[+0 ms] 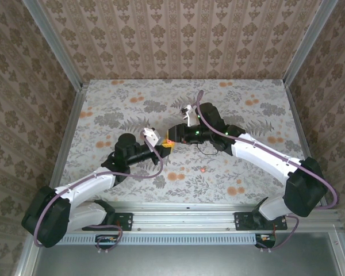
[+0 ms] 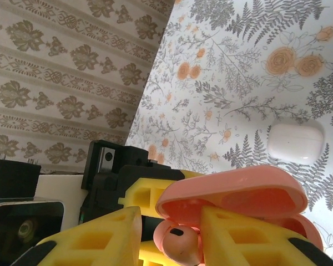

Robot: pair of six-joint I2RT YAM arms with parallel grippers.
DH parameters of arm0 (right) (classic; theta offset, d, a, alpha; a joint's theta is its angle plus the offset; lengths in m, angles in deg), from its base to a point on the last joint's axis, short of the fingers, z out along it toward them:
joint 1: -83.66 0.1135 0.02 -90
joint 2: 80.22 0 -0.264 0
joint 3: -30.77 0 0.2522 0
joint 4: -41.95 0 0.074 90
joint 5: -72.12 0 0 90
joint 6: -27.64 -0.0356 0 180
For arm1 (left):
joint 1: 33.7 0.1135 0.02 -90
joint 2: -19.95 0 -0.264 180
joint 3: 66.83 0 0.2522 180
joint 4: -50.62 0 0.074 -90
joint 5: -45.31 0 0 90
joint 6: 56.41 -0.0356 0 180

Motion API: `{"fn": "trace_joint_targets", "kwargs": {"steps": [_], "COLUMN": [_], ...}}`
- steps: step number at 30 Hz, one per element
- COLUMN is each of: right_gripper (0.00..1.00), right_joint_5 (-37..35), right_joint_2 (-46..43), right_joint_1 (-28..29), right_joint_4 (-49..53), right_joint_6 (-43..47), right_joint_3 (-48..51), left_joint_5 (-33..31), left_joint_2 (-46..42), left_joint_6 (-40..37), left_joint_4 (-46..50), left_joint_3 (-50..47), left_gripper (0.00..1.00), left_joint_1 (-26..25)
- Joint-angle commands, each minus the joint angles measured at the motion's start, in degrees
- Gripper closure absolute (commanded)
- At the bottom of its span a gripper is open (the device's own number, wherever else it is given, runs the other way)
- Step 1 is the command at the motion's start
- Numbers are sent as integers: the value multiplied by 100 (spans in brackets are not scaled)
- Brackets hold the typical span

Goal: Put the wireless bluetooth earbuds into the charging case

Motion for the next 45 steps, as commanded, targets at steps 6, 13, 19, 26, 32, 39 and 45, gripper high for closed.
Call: {"fn": "trace_joint_targets", "kwargs": {"steps": [6,13,19,26,32,39,45], "right_gripper": [67,66,60,58,58,60,51], "right_joint_5": [725,890,457,-342,-1341,-1663,-1734], "right_joint_2": [199,263,-72,-639,-751,-631,-392], "right_joint_1": [-54,-141,-168,-119,165,458,638], "right_joint_4": [-463,-236,439,1155,2181,2388,2371], "right_joint_6": [90,369,716,718,202,-374,-544], "right_joint_3": [40,-30,-216,-340,-560,-670,-901], "left_joint_5": [151,100,-68,-168,-274,-310,-292], "left_joint_2": [-162,-228,-303,-244,-180,-119,-83], "left_joint_6": [-48,-54,-92,-111,-131,-157,-200], "left_joint_4": [-127,-108,-47,-68,-57,-58,-23], "left_joint_3": [-62,-108,-171,-184,-153,-131,-101], "left_gripper": [97,97,97,97,97,97,97], "left_joint_1": [-28,-25,-23,-28,-28,-28,-24]}}
